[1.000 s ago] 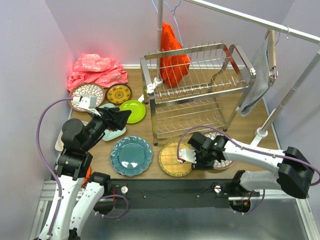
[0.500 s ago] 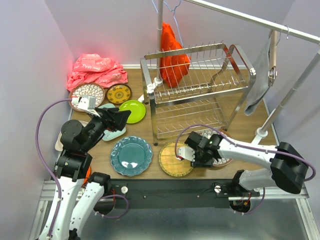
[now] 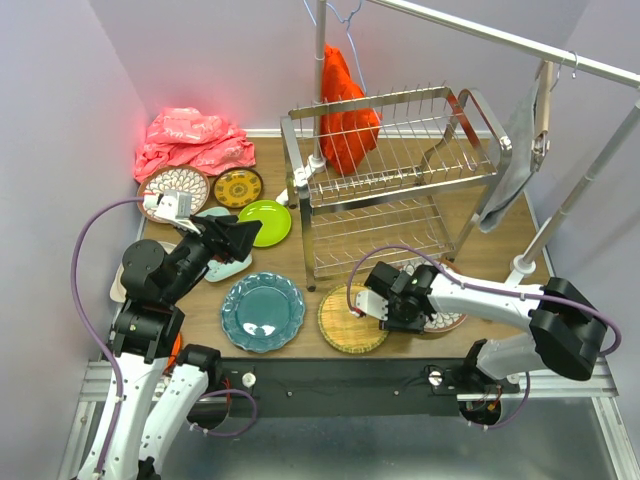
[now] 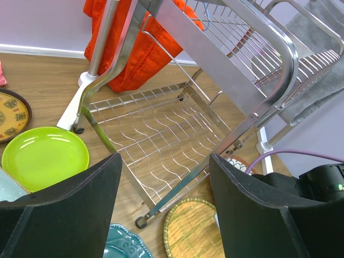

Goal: Load the plates into the dish rack

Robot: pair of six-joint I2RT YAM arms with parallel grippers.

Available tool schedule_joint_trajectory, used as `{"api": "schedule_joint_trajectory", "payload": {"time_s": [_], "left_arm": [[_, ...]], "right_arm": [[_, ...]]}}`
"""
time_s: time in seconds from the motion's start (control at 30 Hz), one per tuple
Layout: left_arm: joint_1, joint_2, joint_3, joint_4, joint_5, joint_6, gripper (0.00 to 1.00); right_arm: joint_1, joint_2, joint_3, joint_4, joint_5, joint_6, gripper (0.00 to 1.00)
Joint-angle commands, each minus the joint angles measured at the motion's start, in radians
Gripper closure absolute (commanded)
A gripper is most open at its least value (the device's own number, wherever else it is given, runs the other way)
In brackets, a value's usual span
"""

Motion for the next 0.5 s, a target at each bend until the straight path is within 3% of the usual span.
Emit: {"api": "schedule_joint_trajectory", "payload": {"time_s": [0.0,0.23,0.47], "left_arm": [[-0.002,-0.006,0.011,-0.012,-0.017,0.017,0.25],[-0.003,-0.010,0.005,-0.006,-0.014,0.011,0.25],[-0.002,-0.016,0.006,-0.012,-0.015,0.011,0.25]], "right_arm": [[0.003,0.031,-0.024,0.052,-0.015,0.004,0.61],[0.001,0.024,-0.029,0.057,-0.018,-0.001,0.64],[0.003,0.005,-0.027,0.055,-0.029,-0.002,0.77]]}}
